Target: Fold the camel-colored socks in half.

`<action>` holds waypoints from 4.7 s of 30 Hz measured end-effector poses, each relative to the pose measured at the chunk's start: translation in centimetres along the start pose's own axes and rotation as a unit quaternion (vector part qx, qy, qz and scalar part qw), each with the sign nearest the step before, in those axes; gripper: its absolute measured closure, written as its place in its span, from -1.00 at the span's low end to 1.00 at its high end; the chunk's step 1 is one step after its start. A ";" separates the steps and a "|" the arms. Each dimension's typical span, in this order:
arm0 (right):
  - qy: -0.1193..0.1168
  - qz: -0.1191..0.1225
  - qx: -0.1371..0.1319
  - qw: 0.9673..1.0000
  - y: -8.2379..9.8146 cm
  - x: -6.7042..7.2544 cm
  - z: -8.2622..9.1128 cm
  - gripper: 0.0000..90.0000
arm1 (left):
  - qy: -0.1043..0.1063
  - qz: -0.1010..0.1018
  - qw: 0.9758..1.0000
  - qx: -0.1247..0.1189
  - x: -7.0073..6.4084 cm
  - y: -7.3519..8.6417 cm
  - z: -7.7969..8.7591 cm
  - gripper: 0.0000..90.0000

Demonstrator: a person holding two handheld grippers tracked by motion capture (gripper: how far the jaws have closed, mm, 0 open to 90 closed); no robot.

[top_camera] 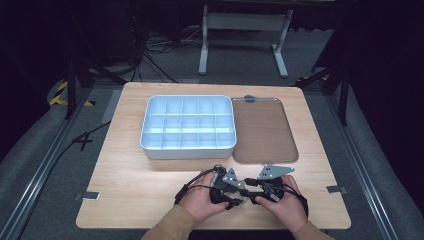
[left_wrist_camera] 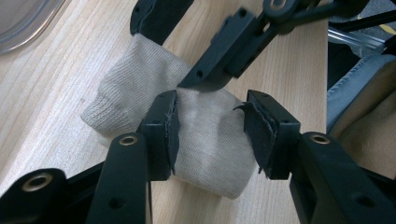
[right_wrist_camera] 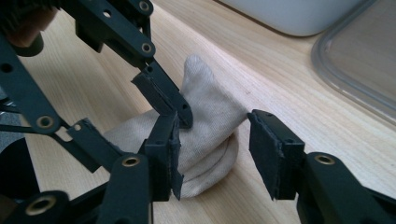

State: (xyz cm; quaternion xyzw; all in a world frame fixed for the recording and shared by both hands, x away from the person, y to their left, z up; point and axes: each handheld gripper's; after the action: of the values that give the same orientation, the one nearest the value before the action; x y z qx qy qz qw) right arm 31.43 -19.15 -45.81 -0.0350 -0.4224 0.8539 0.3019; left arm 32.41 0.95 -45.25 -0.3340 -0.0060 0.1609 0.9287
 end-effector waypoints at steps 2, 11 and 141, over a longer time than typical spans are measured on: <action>0.000 -0.003 0.002 1.000 0.1 -0.1 -0.2 0.17 | 0.000 0.000 1.000 0.000 0.0 0.0 0.0 0.20; -0.009 -0.008 0.008 1.000 0.5 -0.6 -0.8 0.06 | -0.006 -0.006 1.000 0.006 -0.3 -0.2 0.3 0.03; -0.015 0.060 0.007 0.998 -13.5 -5.7 4.1 0.68 | -0.108 0.076 0.991 0.005 3.0 4.5 7.4 -0.05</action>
State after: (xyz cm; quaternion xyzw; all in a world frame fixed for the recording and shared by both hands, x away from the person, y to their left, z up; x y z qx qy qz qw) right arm 41.34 -18.85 -34.28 -0.0451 -0.4185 0.8737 0.2441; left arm 33.06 9.67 -42.62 -0.3098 -0.0805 0.2660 0.9093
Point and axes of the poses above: each handheld gripper's, and its own axes: z roughly backward along the jaws, y roughly out of its underside, x roughly to its left, and after that the axes turned 4 degrees about -y, right-handed
